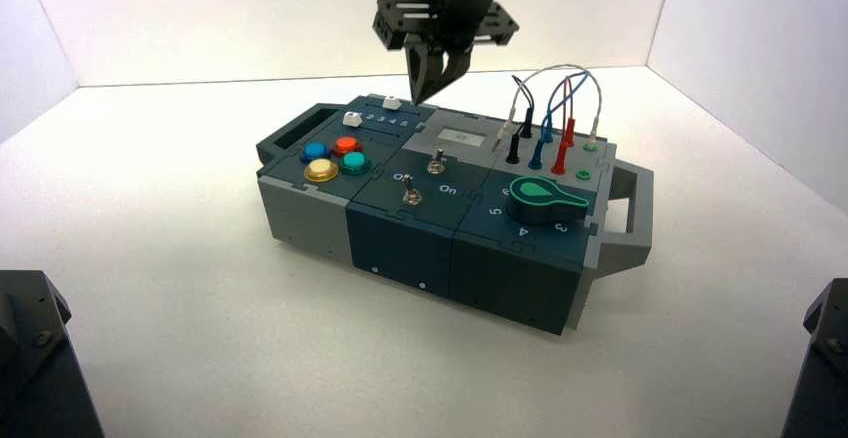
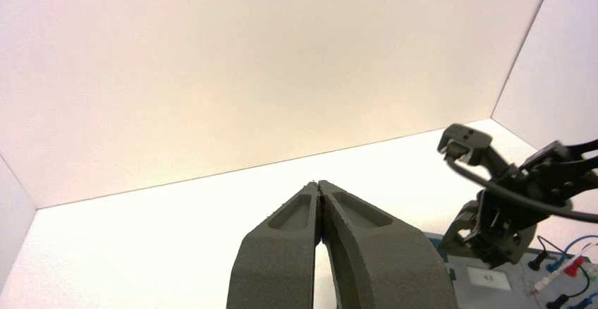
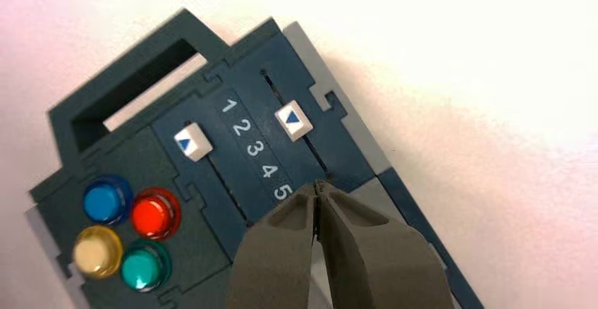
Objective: Move the top slider to position 3.
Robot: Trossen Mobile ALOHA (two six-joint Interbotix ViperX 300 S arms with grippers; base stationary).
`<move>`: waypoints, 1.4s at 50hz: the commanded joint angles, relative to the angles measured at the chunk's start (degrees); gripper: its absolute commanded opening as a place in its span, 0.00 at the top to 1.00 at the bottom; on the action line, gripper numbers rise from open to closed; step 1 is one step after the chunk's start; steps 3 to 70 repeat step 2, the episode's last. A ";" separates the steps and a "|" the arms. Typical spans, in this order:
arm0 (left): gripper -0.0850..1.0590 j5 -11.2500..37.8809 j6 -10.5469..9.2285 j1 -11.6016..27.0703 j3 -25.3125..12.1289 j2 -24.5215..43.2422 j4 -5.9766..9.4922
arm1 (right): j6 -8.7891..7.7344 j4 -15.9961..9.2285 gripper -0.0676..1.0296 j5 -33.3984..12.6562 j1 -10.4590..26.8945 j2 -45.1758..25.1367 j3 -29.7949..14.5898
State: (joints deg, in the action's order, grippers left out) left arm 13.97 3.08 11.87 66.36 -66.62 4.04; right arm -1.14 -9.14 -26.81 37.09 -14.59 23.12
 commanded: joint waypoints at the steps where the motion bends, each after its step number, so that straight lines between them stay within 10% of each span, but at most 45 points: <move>1: 0.95 -0.35 -0.18 -0.18 -0.79 0.70 0.09 | -0.35 0.44 0.96 0.79 0.00 4.13 -0.18; 70: 0.95 -0.35 -0.18 -0.18 -0.79 0.79 0.09 | -0.44 0.62 0.96 0.79 0.00 4.48 -0.18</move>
